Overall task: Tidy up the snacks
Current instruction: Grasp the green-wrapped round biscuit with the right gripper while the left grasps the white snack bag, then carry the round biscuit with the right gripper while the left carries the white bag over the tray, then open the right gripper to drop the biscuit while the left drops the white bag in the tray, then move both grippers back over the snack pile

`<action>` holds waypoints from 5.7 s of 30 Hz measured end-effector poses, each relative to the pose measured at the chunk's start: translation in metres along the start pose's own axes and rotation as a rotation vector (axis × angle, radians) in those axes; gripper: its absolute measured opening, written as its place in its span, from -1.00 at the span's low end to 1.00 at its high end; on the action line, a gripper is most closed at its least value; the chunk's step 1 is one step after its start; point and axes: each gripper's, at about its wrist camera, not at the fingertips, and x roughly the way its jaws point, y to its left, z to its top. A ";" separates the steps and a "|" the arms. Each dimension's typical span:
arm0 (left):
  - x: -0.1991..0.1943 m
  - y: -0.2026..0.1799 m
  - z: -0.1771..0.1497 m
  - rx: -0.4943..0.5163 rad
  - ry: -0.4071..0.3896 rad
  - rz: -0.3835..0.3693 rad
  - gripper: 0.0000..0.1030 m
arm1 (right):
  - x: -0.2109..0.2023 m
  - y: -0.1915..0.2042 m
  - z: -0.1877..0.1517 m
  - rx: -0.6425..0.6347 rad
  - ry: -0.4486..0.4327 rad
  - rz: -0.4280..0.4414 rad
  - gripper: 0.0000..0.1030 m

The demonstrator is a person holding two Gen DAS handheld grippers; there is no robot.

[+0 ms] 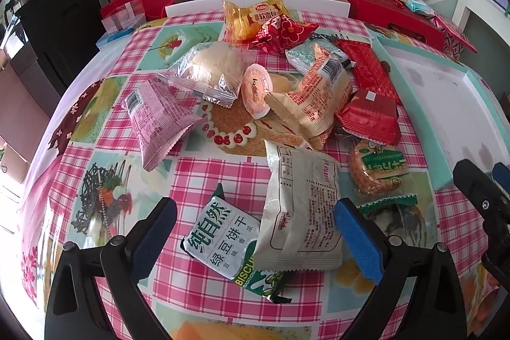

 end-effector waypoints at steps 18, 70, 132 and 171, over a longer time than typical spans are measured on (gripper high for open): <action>0.005 0.044 0.001 -0.170 0.019 -0.055 0.43 | 0.028 0.054 0.005 -0.134 0.055 0.133 0.79; -0.038 -0.004 0.037 -0.075 -0.225 -0.244 -0.64 | 0.002 0.010 0.031 -0.025 -0.070 0.044 0.02; 0.004 -0.130 0.098 0.119 -0.055 -0.131 0.62 | 0.029 -0.150 0.045 0.246 -0.051 -0.269 1.00; -0.019 0.018 0.050 -0.032 0.028 -0.010 0.62 | 0.007 -0.019 0.025 0.039 0.100 -0.152 1.00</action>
